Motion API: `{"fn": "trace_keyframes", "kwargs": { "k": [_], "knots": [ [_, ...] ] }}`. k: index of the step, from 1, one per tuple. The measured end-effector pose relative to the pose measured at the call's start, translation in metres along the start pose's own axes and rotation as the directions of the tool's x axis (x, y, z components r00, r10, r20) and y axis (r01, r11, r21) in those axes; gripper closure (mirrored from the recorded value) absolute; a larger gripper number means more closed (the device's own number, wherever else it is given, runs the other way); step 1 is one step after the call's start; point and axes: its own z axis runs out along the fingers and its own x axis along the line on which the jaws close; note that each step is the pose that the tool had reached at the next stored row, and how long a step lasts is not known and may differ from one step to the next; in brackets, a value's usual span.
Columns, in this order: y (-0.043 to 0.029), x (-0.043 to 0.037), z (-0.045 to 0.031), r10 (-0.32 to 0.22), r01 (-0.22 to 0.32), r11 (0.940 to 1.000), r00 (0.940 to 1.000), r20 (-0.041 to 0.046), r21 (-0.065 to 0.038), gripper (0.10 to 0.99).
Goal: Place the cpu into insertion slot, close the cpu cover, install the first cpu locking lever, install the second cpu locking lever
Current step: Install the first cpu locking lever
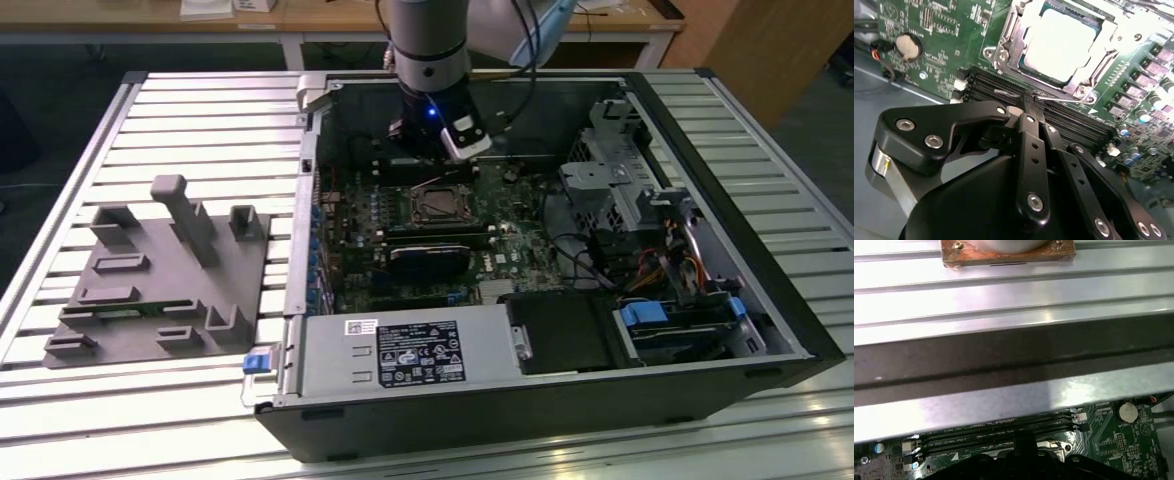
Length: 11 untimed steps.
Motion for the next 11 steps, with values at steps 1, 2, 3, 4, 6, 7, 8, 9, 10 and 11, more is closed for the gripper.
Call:
{"fn": "trace_keyframes", "kwargs": {
  "k": [1,2,3,4,6,7,8,9,10,11],
  "knots": [
    [-0.0001,0.0000,0.0005,0.017,-0.017,0.9999,0.9999,0.0036,0.002,0.980],
    [-0.0002,0.0001,0.0011,0.034,-0.034,0.9994,0.9994,0.0072,0.004,0.980],
    [-0.0003,0.0002,0.0016,0.051,-0.051,0.9987,0.9986,0.0107,0.007,0.980],
    [-0.0003,0.0002,0.0019,0.065,-0.065,0.9979,0.9978,0.0135,0.008,0.980],
    [-0.0001,0.0003,0.0019,0.068,-0.068,0.9977,0.9976,0.0141,0.009,0.980],
    [-0.0001,0.0003,0.0019,0.068,-0.068,0.9976,0.9976,0.0142,0.008,0.980],
    [-0.0002,0.0003,0.0020,0.068,-0.068,0.9976,0.9976,0.0144,0.008,0.980],
    [-0.0002,0.0005,0.0023,0.068,-0.068,0.9977,0.9975,0.0183,0.008,0.980],
    [-0.0003,0.0007,0.0027,0.066,-0.066,0.9978,0.9975,0.0263,0.006,0.980],
    [-0.0005,0.0010,0.0031,0.065,-0.065,0.9979,0.9973,0.0356,0.004,0.980]
  ]
}}
